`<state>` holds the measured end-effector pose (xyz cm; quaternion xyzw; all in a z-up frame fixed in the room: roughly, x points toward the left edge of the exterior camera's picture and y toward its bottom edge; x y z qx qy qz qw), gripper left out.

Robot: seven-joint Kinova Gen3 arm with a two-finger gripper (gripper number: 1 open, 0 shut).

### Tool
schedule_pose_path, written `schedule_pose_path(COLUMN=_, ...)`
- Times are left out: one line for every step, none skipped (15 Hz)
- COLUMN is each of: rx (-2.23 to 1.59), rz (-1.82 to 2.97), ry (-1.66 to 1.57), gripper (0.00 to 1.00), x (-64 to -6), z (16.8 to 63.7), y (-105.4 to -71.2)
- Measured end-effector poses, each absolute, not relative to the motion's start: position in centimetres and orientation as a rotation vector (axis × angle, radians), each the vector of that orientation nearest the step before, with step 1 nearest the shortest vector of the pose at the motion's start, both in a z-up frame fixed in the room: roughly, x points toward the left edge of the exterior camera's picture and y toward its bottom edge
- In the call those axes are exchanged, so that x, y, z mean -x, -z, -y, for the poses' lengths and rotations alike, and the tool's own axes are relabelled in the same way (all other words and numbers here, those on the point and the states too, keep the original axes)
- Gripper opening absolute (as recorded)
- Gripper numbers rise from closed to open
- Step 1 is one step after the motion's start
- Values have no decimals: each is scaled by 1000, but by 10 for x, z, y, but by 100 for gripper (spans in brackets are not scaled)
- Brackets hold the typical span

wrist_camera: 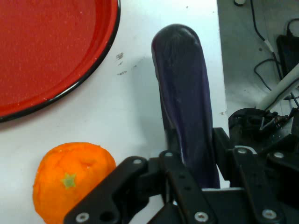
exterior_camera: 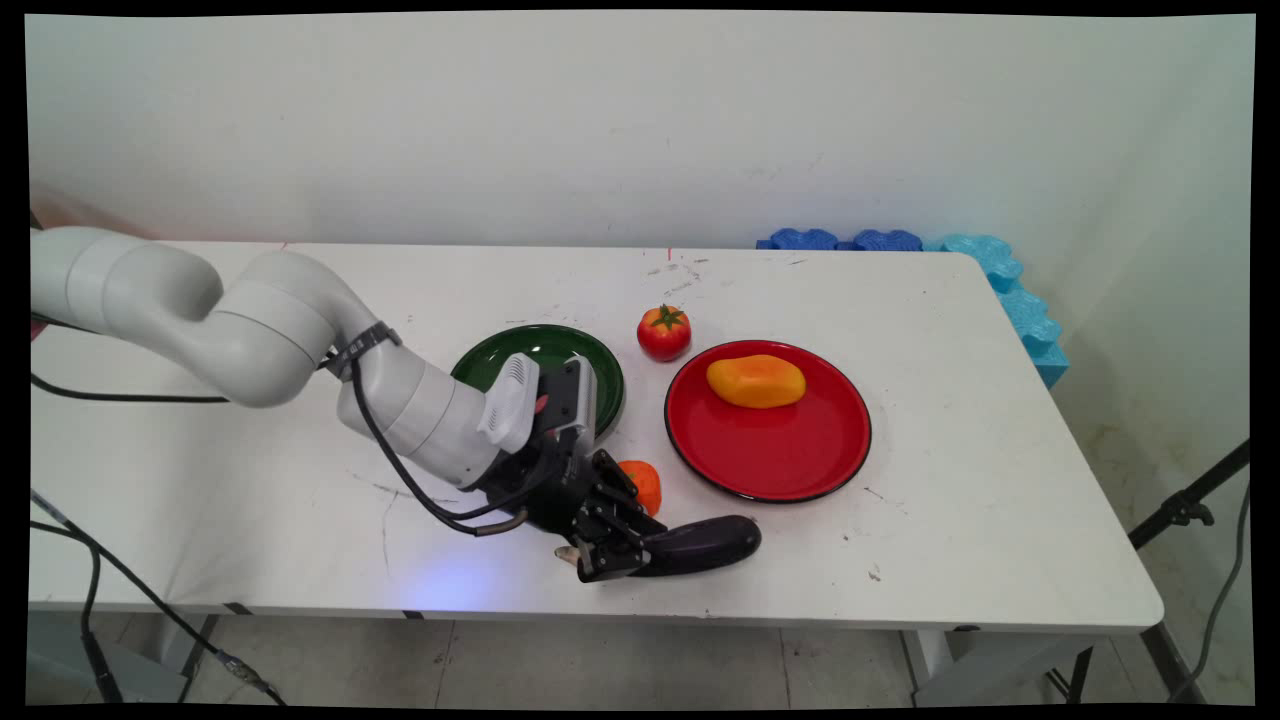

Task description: Place the picked object on the table

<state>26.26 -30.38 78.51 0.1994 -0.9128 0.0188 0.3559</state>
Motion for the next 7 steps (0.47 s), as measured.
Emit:
schedule_pose_path(rx=-516, rz=2355, ry=-50, gripper=0, x=-262, z=304, y=-784)
schedule_pose_path(rx=-518, rz=2352, ry=-51, gripper=100, x=-262, z=304, y=-783)
schedule_pose_path(rx=-517, rz=2347, ry=-54, gripper=100, x=-261, z=304, y=-782)
schedule_pose_path(rx=-522, rz=2341, ry=-55, gripper=100, x=-260, z=304, y=-782)
schedule_pose_path(rx=-528, rz=2334, ry=-56, gripper=100, x=-260, z=304, y=-783)
schedule_pose_path(rx=-532, rz=2326, ry=-57, gripper=100, x=-259, z=304, y=-785)
schedule_pose_path(rx=-533, rz=2316, ry=-59, gripper=100, x=-258, z=303, y=-788)
